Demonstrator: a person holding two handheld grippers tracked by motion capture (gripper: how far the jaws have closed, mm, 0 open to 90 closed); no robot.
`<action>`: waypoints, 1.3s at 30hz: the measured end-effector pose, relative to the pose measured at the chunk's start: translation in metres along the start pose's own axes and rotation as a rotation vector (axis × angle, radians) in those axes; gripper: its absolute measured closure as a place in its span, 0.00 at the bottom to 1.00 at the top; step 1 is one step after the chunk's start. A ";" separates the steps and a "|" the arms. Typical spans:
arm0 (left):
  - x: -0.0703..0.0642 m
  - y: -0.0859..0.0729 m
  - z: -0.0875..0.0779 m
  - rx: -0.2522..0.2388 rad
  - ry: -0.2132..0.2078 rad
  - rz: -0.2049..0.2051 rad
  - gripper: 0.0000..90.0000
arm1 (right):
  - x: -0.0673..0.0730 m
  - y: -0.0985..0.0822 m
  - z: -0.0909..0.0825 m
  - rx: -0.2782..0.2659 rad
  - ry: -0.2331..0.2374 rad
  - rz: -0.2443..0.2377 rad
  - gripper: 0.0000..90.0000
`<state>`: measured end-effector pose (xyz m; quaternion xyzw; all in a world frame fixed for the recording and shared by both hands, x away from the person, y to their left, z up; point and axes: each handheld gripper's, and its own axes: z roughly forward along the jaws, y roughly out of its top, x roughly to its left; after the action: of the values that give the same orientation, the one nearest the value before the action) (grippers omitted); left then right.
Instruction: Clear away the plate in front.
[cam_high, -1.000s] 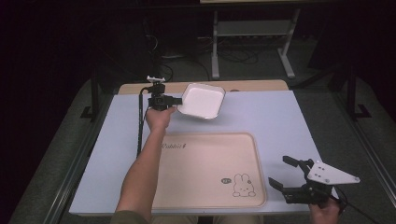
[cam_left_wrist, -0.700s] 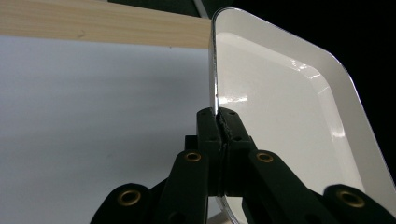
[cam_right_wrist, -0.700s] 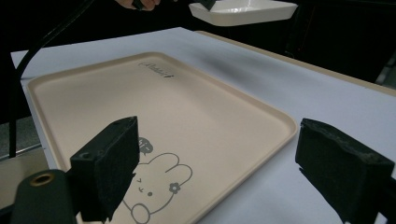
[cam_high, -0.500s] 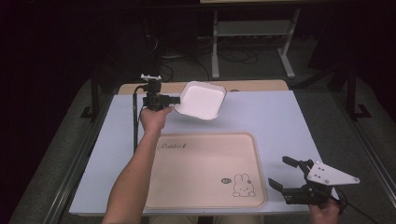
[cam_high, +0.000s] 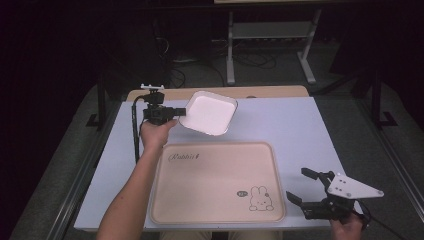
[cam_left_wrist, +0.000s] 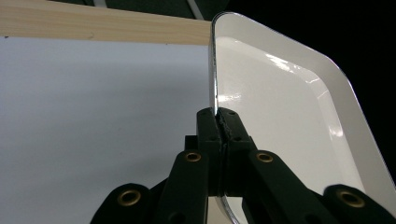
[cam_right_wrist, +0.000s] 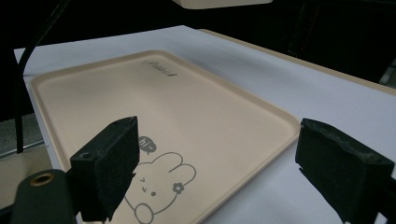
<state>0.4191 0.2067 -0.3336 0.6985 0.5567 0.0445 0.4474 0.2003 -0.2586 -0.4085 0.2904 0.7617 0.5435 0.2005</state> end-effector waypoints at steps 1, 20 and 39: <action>0.000 -0.001 -0.003 0.003 0.003 0.006 0.99 | 0.000 0.000 0.000 0.003 0.001 0.000 0.14; -0.010 -0.020 -0.037 0.007 -0.035 0.058 0.99 | 0.001 -0.001 0.000 0.005 -0.002 0.009 0.14; -0.002 -0.064 -0.037 0.046 -0.041 0.030 0.99 | 0.001 -0.002 0.002 0.012 -0.010 0.017 0.14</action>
<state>0.3506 0.2257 -0.3535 0.7176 0.5377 0.0241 0.4420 0.2003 -0.2569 -0.4113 0.3008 0.7614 0.5391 0.1979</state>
